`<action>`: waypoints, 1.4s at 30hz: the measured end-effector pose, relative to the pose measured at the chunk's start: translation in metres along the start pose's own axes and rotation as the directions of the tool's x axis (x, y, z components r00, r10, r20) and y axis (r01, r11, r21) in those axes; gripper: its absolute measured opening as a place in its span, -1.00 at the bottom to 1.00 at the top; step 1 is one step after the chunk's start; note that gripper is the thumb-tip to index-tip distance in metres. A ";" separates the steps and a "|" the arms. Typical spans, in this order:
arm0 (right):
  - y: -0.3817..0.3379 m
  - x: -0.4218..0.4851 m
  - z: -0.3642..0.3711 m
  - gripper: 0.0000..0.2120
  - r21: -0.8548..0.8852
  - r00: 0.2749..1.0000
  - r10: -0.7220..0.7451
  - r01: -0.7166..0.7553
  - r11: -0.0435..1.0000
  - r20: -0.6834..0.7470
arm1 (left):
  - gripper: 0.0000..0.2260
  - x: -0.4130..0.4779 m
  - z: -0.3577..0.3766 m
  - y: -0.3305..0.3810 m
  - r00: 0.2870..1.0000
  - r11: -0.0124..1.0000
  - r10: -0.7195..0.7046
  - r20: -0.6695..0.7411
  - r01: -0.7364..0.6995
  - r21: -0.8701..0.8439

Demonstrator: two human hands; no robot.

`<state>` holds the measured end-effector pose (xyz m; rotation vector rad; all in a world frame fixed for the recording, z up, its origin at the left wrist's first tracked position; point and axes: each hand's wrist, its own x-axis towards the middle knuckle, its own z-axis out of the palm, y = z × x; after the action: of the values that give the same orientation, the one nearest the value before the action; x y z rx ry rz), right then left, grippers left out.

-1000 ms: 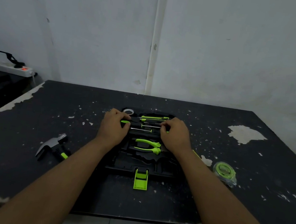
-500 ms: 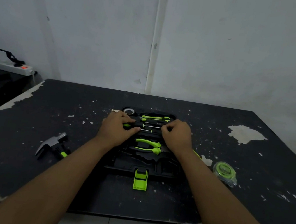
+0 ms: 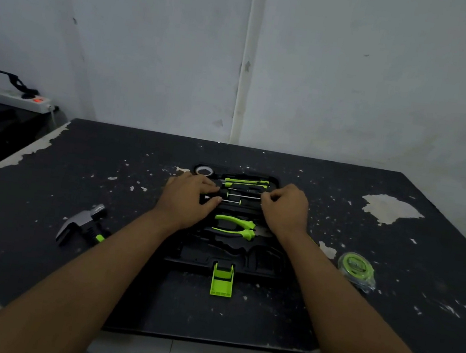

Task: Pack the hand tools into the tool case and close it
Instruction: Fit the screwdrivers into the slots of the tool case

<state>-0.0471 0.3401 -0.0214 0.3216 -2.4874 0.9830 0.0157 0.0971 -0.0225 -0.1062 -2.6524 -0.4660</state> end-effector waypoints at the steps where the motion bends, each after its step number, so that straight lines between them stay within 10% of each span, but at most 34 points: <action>1: 0.000 0.000 0.000 -0.53 -0.013 1.000 -0.022 0.022 1.000 0.003 | -0.63 -0.001 -0.001 0.001 1.000 1.000 -0.011 -0.025 0.011 -0.013; 13: 0.005 0.003 0.010 -0.55 -0.051 0.989 -0.125 0.130 0.990 0.084 | -0.73 -0.008 -0.010 0.001 0.857 0.848 -0.486 -0.170 0.416 -0.327; 21: -0.003 0.000 0.001 -0.52 0.019 0.989 -0.139 0.139 0.990 0.044 | -0.68 0.000 0.002 0.006 0.997 0.997 0.036 -0.071 -0.031 0.072; 42: -0.005 -0.001 0.005 -0.72 -0.181 0.979 -0.061 0.097 0.979 0.195 | -0.67 -0.001 -0.002 0.011 0.988 0.981 -0.067 -0.139 0.091 0.174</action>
<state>-0.0459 0.3331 -0.0216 0.4682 -2.6904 0.7048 0.0193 0.1064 -0.0182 0.0841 -2.5601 -0.2472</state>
